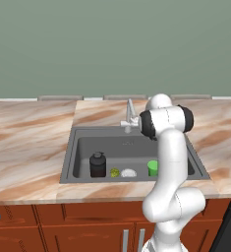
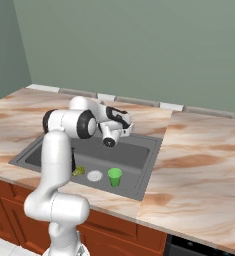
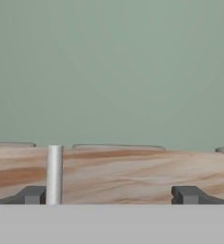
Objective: Pick the jug and cup and place them in the sink. Then turn on the water.
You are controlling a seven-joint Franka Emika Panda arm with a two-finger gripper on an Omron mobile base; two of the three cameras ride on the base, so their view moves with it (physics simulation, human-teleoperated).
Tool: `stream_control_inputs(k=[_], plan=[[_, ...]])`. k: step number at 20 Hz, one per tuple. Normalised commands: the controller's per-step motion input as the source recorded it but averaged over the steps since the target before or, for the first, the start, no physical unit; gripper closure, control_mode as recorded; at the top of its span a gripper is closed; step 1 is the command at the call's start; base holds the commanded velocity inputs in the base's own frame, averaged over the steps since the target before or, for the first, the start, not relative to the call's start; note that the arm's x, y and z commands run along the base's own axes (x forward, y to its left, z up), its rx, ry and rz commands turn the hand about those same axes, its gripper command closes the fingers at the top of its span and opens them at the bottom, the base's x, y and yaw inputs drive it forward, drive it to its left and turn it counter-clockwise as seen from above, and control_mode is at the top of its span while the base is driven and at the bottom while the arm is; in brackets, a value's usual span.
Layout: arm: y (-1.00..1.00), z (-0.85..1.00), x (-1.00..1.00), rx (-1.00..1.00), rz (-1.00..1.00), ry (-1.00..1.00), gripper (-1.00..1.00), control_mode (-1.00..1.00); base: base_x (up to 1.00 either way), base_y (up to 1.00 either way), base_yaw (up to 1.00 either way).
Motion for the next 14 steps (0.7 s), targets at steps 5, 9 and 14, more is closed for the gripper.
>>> stream_control_inputs(k=[5,9,14], plan=[[-0.32,-0.01,0.00,0.00,-0.12,0.00,-1.00,-1.00,0.00,0.00,0.00],[-0.28,0.00,0.00,0.00,-0.10,0.00,-1.00,-1.00,0.00,0.00,0.00],[-0.29,-0.01,0.00,0.00,-0.10,0.00,-1.00,-1.00,0.00,0.00,0.00]])
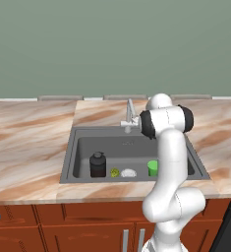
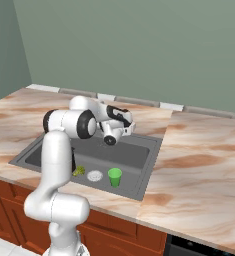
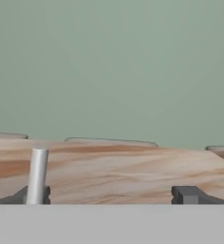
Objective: Pick the jug and cup and place them in the sink. Then turn on the water.
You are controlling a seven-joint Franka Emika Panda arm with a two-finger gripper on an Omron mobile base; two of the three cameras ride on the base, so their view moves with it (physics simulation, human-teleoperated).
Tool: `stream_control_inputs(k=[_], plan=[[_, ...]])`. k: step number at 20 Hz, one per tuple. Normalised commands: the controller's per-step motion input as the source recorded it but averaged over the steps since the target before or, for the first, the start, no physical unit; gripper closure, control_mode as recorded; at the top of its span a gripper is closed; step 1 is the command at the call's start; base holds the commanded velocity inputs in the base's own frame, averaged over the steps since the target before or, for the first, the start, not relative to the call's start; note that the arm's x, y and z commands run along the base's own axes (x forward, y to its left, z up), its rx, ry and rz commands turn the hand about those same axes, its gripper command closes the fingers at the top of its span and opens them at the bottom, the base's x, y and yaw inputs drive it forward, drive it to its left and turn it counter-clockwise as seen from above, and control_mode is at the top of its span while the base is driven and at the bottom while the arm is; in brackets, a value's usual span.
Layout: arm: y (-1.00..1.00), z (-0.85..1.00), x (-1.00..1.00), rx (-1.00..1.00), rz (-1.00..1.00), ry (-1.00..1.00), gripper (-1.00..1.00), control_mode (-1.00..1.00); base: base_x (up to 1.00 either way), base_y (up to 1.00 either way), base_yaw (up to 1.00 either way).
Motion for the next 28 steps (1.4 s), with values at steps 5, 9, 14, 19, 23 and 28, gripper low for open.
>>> stream_control_inputs(k=[5,9,14,19,23,28], plan=[[-0.41,-0.05,0.00,0.00,-0.12,0.00,-1.00,-1.00,0.00,0.00,0.00],[-0.43,-0.06,0.00,0.00,-0.12,0.00,-1.00,-1.00,0.00,0.00,0.00],[-0.45,-0.05,0.00,0.00,-0.12,0.00,-1.00,-1.00,0.00,0.00,0.00],[-0.46,-0.09,0.00,0.00,-0.12,0.00,-1.00,-1.00,0.00,0.00,0.00],[-0.48,-0.17,0.00,0.00,-0.12,0.00,-1.00,-1.00,0.00,0.00,0.00],[-0.49,-0.21,0.00,0.00,-0.11,0.00,-1.00,-1.00,0.00,0.00,0.00]])
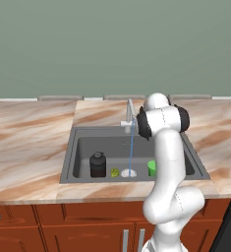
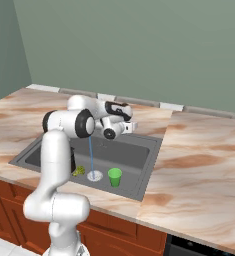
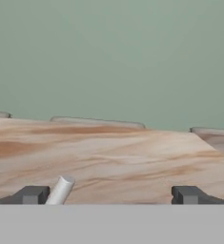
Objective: Pick the jug and cup and place them in the sink. Then turn on the water.
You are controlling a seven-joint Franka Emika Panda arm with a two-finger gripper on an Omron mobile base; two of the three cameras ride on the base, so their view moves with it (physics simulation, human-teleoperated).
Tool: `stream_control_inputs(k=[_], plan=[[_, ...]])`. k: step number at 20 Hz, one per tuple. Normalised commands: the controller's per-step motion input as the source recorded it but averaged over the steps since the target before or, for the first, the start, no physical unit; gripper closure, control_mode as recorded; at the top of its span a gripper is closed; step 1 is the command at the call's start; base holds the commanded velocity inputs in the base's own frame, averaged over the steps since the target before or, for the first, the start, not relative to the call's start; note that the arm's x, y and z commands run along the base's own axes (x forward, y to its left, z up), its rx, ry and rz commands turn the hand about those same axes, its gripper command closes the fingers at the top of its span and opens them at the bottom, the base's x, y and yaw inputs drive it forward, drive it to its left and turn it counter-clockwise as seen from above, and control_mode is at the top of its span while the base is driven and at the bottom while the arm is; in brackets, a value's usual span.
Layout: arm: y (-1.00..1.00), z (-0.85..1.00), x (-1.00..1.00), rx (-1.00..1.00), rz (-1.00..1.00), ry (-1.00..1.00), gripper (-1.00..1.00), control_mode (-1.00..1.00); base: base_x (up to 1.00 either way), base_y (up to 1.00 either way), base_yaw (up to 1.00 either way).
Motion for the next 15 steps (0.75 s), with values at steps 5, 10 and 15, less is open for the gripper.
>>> stream_control_inputs(k=[5,10,15], plan=[[-0.51,-0.23,0.00,0.02,-0.10,0.00,-1.00,-1.00,0.00,0.00,0.00],[-0.44,-0.19,0.00,0.02,-0.08,0.00,-1.00,-1.00,0.00,0.00,0.00],[-0.12,0.00,0.00,0.00,-0.01,0.00,-1.00,-1.00,0.00,0.00,0.00]])
